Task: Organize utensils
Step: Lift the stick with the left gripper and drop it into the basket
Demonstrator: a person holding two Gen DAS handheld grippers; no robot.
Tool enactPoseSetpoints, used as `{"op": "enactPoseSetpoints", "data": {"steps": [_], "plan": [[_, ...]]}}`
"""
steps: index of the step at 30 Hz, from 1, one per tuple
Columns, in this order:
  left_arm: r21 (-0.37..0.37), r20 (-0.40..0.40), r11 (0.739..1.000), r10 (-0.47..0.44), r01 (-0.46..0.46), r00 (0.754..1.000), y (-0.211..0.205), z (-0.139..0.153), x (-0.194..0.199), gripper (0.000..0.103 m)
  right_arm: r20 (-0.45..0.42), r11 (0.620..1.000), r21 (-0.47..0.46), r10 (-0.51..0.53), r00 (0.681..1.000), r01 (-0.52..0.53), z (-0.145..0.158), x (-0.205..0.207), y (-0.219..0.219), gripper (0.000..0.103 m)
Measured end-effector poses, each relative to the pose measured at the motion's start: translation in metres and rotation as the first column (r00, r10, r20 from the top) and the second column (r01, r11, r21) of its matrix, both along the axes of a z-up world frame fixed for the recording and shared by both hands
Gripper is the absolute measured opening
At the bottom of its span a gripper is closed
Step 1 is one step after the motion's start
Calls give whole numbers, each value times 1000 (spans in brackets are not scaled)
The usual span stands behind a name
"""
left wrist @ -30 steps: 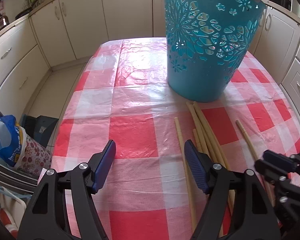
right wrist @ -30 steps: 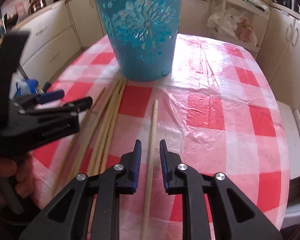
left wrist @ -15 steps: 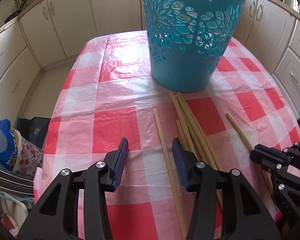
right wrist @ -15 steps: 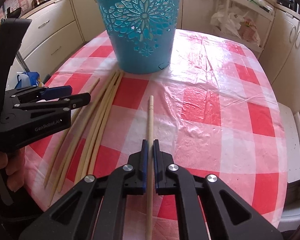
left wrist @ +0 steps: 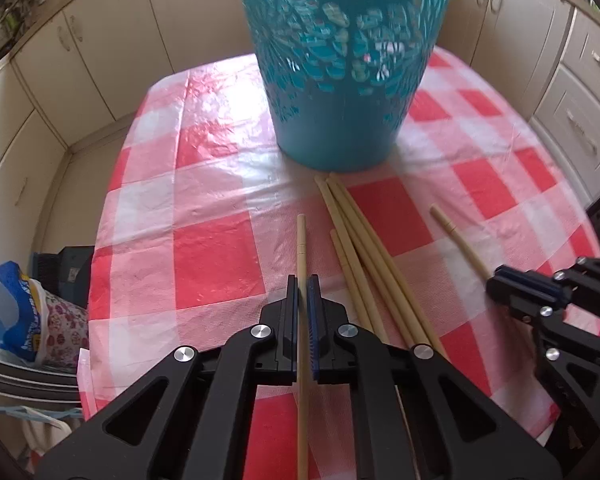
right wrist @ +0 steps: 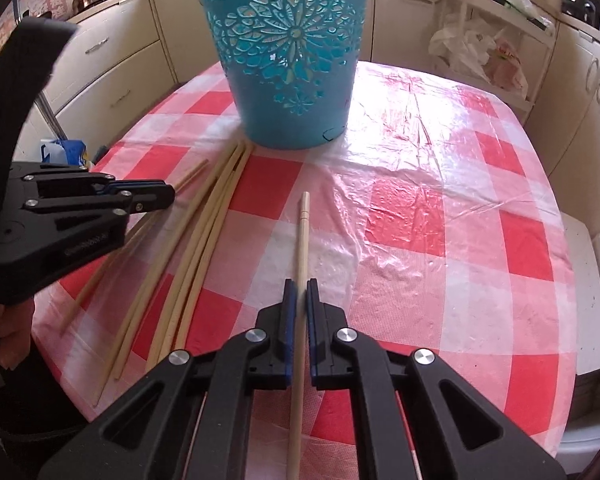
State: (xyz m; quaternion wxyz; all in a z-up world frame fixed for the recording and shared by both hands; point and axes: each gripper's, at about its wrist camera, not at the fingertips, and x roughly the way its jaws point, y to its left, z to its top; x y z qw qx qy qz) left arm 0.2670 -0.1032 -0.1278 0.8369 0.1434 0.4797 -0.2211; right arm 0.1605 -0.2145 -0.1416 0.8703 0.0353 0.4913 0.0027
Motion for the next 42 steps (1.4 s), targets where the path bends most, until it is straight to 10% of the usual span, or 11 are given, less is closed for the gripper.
{"op": "enactPoseSetpoints", "data": {"steps": [5, 11, 23, 28, 39, 42], "plan": [[-216, 115, 976, 10, 15, 993, 30, 51, -18, 4, 14, 992, 113, -54, 998, 52, -2, -3, -14, 6], [-464, 315, 882, 73, 87, 946, 49, 134, -22, 4, 24, 970, 221, -110, 994, 102, -4, -6, -28, 6], [-608, 529, 771, 216, 189, 821, -16, 224, 43, 4, 42, 949, 295, -130, 991, 112, -8, -7, -39, 6], [-604, 557, 787, 303, 127, 773, -34, 220, 75, 4, 45, 948, 299, -125, 991, 106, -7, -8, -39, 6], [-504, 452, 863, 260, 5, 853, -28, 129, 79, 6, 50, 944, 312, -131, 990, 110, -8, -9, -40, 6], [-476, 436, 879, 232, 4, 870, -21, 121, 66, 22, 53, 942, 315, -138, 989, 115, -8, -10, -40, 6]]}}
